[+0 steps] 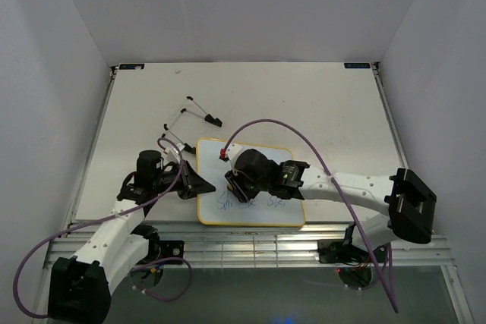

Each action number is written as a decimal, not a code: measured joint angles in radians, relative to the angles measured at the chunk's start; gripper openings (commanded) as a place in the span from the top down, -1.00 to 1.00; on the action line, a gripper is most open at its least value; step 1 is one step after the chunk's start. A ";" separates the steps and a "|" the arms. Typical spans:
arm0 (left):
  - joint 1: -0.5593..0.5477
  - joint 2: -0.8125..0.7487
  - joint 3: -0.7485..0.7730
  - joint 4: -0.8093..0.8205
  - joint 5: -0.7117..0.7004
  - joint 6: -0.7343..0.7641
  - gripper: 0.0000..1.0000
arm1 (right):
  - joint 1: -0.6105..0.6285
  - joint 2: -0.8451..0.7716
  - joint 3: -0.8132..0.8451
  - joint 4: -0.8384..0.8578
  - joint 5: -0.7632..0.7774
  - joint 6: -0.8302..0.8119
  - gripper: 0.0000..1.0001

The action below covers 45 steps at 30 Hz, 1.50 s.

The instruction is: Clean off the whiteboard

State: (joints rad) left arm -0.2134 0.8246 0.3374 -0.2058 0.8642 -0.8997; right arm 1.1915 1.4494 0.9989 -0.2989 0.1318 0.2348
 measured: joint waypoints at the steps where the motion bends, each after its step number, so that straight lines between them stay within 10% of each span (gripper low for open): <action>1: 0.000 0.003 0.000 0.004 0.005 0.000 1.00 | 0.002 0.002 0.005 -0.007 0.002 -0.002 0.45; 20: 0.013 0.026 -0.016 0.078 0.004 -0.031 1.00 | 0.018 0.301 0.459 -0.272 0.014 -0.098 0.45; 32: 0.014 0.042 -0.016 0.084 -0.009 -0.031 1.00 | -0.009 0.281 0.394 -0.167 -0.022 -0.164 0.46; 45: 0.001 0.005 -0.018 0.074 -0.043 -0.059 1.00 | -0.056 -0.050 -0.097 0.079 0.008 0.126 0.46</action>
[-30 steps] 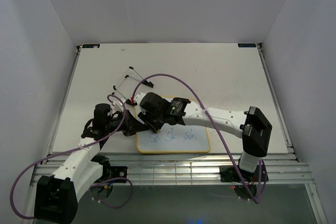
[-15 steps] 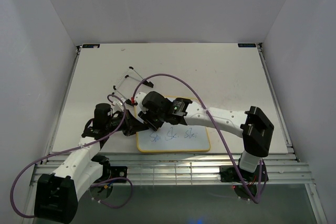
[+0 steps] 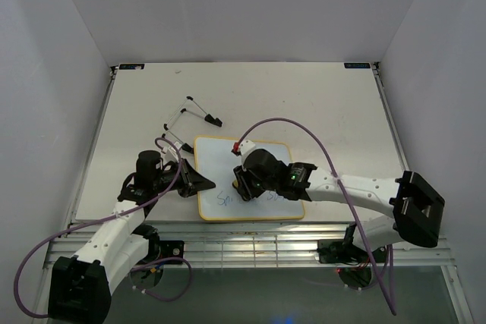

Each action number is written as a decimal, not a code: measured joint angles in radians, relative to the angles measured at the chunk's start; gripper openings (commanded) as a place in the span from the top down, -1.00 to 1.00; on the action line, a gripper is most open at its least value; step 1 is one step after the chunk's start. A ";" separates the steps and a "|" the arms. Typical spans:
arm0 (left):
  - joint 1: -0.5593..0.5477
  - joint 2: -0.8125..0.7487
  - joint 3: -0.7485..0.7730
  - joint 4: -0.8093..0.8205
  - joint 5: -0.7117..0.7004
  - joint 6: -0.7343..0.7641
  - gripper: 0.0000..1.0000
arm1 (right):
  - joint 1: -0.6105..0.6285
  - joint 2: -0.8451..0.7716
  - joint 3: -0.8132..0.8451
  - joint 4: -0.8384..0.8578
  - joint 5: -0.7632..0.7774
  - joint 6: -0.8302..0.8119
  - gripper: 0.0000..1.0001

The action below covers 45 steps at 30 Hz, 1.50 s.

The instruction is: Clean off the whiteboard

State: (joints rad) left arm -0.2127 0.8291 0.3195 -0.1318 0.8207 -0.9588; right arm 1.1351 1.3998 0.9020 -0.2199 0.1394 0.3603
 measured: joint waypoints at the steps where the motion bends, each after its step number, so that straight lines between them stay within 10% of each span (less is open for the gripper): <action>1: 0.000 -0.001 -0.003 0.004 0.000 -0.002 1.00 | 0.011 -0.003 -0.003 0.004 0.002 0.014 0.46; 12: 0.000 0.008 -0.020 0.059 0.007 0.014 1.00 | 0.284 0.195 0.304 -0.014 -0.019 0.075 0.46; 26: 0.004 0.010 -0.020 0.108 -0.051 -0.008 1.00 | -0.043 -0.034 -0.092 0.105 -0.080 0.139 0.48; 45: -0.001 0.072 -0.020 0.079 0.029 0.011 1.00 | 0.130 0.192 0.297 -0.169 -0.022 0.027 0.47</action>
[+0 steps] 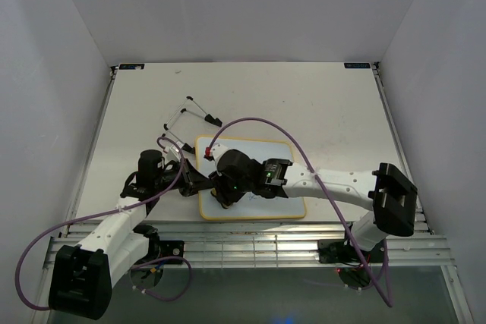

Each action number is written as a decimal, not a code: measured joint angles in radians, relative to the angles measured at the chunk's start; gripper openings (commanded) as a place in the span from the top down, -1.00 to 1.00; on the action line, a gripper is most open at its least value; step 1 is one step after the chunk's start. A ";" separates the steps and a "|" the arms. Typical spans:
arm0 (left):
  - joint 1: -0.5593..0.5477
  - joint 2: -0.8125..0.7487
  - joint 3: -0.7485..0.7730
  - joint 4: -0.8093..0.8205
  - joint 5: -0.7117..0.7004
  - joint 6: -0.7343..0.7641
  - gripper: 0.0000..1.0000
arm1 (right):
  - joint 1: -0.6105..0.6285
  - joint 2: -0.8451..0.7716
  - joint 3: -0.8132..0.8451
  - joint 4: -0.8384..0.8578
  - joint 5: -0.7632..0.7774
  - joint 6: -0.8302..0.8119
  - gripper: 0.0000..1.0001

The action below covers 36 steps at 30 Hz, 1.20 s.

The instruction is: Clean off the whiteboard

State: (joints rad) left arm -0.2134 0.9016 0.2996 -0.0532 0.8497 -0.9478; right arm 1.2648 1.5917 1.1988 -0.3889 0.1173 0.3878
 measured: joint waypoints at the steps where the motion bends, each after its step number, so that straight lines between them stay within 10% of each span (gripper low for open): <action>1: 0.000 0.000 0.000 -0.001 0.000 0.000 1.00 | -0.013 -0.011 -0.021 0.021 -0.016 0.001 0.47; 15: -0.010 -0.051 0.011 -0.056 -0.016 -0.003 1.00 | -0.496 -0.232 -0.460 0.153 -0.036 0.004 0.47; 29: -0.011 -0.076 0.011 -0.086 -0.037 -0.004 1.00 | -0.031 -0.181 -0.306 0.336 -0.173 0.028 0.48; 36: -0.018 -0.093 0.011 -0.119 -0.061 -0.001 1.00 | -0.115 -0.300 -0.503 0.446 -0.229 0.090 0.47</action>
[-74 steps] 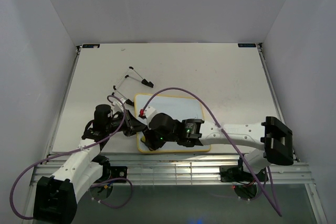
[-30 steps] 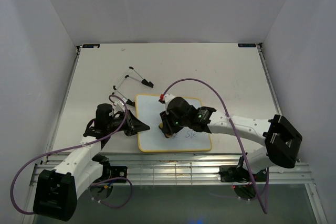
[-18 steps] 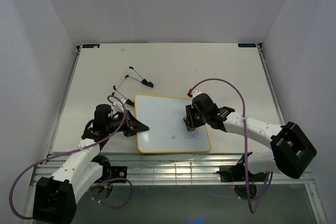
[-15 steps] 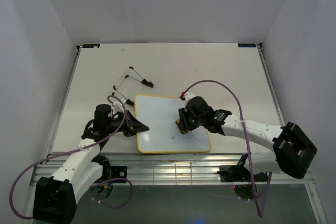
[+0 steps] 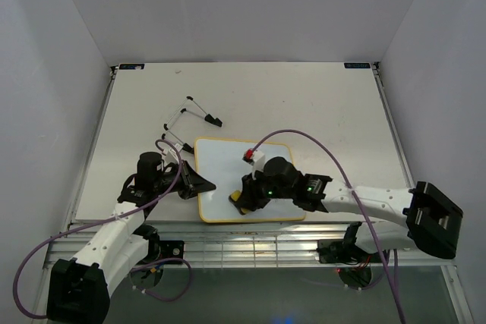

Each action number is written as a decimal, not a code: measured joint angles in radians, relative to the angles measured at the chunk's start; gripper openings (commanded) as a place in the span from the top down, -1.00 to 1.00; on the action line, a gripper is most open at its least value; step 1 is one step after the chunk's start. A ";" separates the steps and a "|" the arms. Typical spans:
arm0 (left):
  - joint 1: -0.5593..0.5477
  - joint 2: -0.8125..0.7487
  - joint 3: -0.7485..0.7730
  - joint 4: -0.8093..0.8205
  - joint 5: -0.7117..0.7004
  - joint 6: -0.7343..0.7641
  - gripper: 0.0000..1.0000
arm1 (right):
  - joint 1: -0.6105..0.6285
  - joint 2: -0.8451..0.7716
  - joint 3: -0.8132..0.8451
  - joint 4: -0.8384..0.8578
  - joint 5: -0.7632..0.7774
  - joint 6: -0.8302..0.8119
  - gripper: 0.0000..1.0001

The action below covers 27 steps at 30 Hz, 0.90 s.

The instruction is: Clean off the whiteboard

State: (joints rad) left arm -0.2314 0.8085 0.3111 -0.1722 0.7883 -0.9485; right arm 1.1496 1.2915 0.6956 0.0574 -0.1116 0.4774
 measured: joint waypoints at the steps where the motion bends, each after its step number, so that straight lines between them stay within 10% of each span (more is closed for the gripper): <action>1: 0.000 0.000 0.000 -0.002 -0.002 0.002 1.00 | -0.045 -0.032 -0.054 0.010 -0.013 0.010 0.47; 8: 0.000 -0.008 0.027 -0.043 -0.023 0.005 1.00 | -0.334 -0.167 -0.253 0.021 -0.082 0.054 0.51; 27: 0.139 -0.045 0.102 -0.233 0.030 0.118 1.00 | -0.456 -0.145 -0.233 -0.184 0.023 0.090 0.49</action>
State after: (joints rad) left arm -0.0921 0.7635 0.4129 -0.4049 0.8185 -0.8303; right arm 0.6933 1.1469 0.4629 -0.1265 -0.0891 0.5678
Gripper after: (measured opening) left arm 0.147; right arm 0.383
